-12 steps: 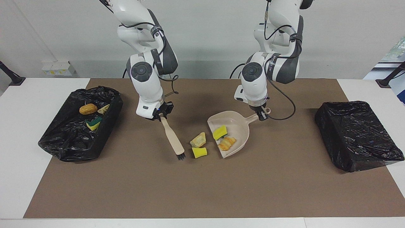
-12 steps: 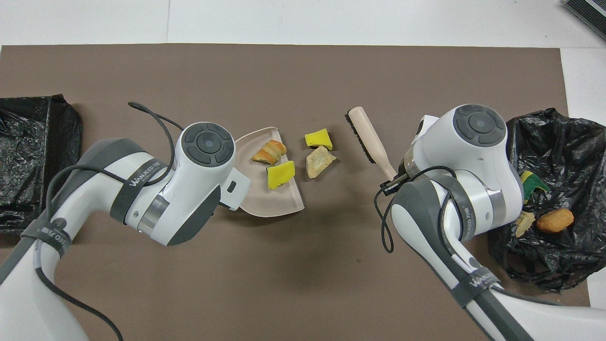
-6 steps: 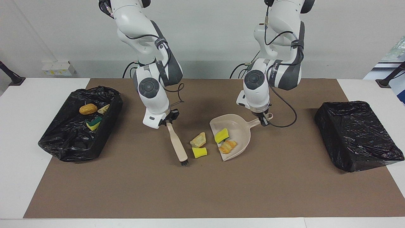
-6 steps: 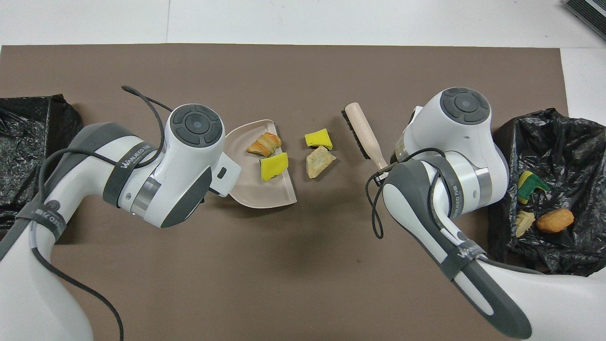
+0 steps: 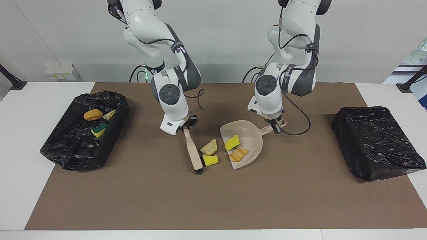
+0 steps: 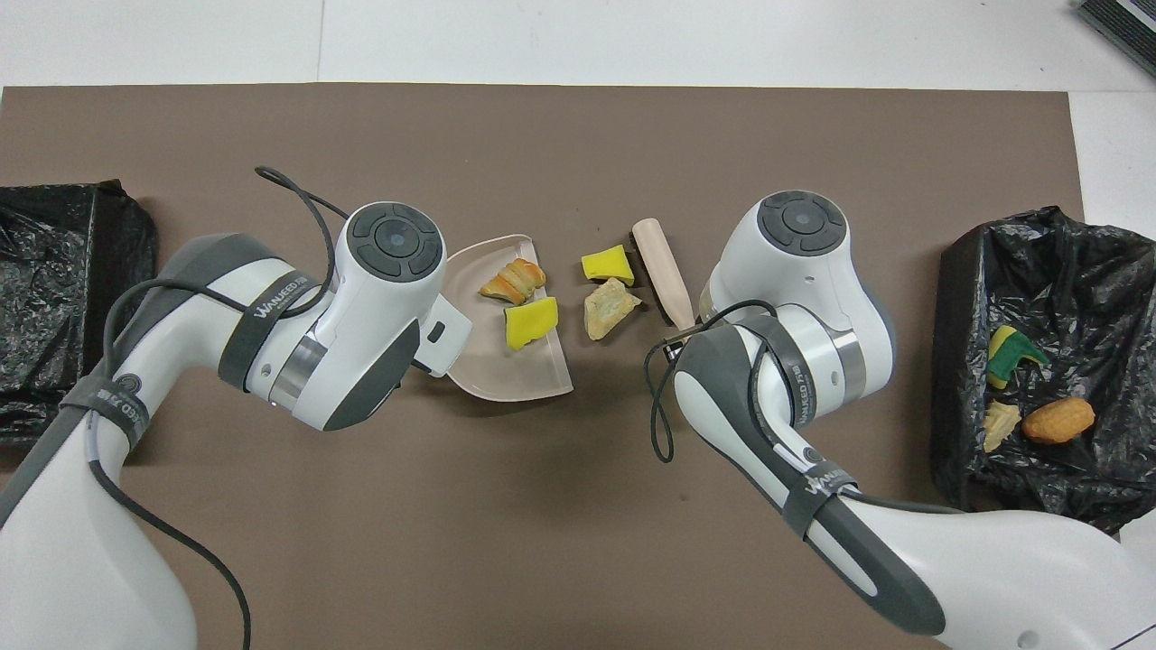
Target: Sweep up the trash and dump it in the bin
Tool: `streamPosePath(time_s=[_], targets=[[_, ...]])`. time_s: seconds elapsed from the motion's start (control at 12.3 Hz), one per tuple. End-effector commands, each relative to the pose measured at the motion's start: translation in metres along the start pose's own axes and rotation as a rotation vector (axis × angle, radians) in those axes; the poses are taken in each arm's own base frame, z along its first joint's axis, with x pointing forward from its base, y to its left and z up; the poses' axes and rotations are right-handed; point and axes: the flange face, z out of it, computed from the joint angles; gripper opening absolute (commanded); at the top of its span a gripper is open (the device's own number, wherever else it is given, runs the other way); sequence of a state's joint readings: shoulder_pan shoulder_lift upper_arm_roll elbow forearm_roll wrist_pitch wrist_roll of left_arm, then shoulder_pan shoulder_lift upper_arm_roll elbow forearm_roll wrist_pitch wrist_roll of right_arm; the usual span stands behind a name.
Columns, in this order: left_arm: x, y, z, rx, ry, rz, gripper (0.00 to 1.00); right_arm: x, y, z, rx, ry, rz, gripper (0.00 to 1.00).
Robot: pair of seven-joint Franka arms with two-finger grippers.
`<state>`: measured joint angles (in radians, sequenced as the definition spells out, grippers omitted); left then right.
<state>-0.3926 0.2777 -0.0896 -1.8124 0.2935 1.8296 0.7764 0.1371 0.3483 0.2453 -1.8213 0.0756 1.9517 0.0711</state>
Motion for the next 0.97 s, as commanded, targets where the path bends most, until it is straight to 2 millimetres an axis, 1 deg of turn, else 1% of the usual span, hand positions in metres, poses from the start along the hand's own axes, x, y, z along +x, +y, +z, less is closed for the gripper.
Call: streamPosePath(time_s=[0.0,0.16,0.32,0.49,0.57,0.65,0.73,0.89], targets=[[0.007,-0.002,-0.001,0.013,0.002,0.015,0.00,0.006,-0.017,-0.002,0.060,0.023,0.050,0.00],[0.007,-0.002,-0.001,0.013,0.002,0.016,0.00,0.004,-0.038,0.000,0.056,0.026,0.079,0.00],[0.007,-0.001,0.002,0.010,-0.001,0.013,0.00,0.004,-0.052,0.001,0.058,0.048,0.089,0.00],[0.008,0.000,0.003,0.010,0.000,-0.009,0.00,0.008,-0.070,0.007,0.103,0.072,0.107,0.00],[0.009,0.000,0.005,0.015,0.006,-0.013,0.00,0.009,-0.074,0.009,0.125,0.074,0.119,0.00],[0.021,0.013,0.002,0.032,0.014,0.009,0.00,0.007,-0.081,0.011,0.126,0.069,0.117,0.00],[0.024,0.017,0.004,0.038,0.017,0.018,0.00,0.007,-0.084,0.010,0.132,0.069,0.130,0.00],[0.026,0.018,0.007,0.051,0.035,0.020,0.00,0.005,-0.099,0.007,0.167,0.069,0.143,0.00]])
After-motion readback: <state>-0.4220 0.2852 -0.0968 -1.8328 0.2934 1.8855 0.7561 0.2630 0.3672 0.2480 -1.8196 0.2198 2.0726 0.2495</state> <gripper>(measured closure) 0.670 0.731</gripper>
